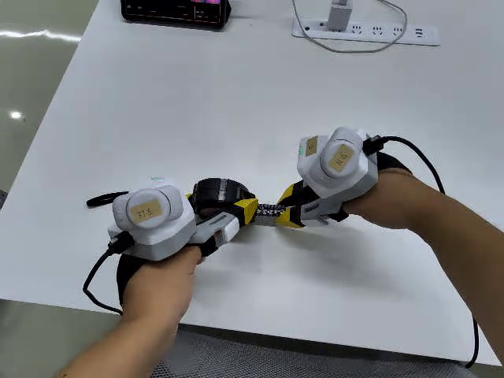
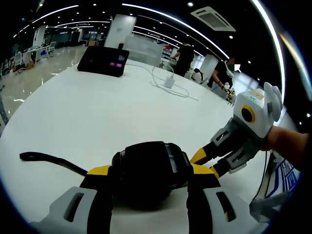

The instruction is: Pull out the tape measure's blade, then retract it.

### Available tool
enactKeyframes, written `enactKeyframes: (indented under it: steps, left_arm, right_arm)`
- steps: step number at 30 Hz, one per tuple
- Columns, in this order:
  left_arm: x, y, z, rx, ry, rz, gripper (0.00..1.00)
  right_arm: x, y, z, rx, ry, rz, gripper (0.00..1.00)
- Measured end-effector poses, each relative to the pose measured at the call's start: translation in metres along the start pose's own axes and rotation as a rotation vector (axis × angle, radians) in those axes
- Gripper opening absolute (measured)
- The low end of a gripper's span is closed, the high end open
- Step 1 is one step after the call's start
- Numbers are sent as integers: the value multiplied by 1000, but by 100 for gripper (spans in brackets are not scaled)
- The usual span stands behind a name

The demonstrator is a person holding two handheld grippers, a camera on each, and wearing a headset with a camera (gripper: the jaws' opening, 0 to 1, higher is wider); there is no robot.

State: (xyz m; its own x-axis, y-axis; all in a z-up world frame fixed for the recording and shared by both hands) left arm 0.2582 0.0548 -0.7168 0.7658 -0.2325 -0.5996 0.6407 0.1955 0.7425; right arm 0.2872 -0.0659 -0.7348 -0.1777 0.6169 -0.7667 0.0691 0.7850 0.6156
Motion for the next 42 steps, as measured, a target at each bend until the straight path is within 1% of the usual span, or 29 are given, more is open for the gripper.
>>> enactKeyframes:
  steps: [11,29,38,42]
  left_arm:
    - [0,0,-1,3,0,-4,56]
    - [2,-1,0,19,6,-6,56]
    - [1,-1,1,24,10,-8,56]
    - [1,-1,1,24,10,-6,57]
  right_arm:
    - [8,8,1,-5,6,21,10]
    - [20,15,1,-11,13,51,10]
    - [20,16,0,-13,10,56,11]
    - [20,15,-1,-23,-4,57,11]
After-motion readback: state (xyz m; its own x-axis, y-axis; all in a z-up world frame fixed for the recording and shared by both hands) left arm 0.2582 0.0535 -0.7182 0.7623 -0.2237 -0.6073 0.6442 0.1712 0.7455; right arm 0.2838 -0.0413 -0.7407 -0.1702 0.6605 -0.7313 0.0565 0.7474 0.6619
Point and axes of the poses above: the centre of the closed fingertips' face, and the gripper's own axes: x roughly forward along the fingers, z roughly to its right, y roughly out of its top, the point moved 5 cm from there along -x, roughly backward along the fingers, and after that the axes turned 3 degrees about y, right-handed, at the moved point
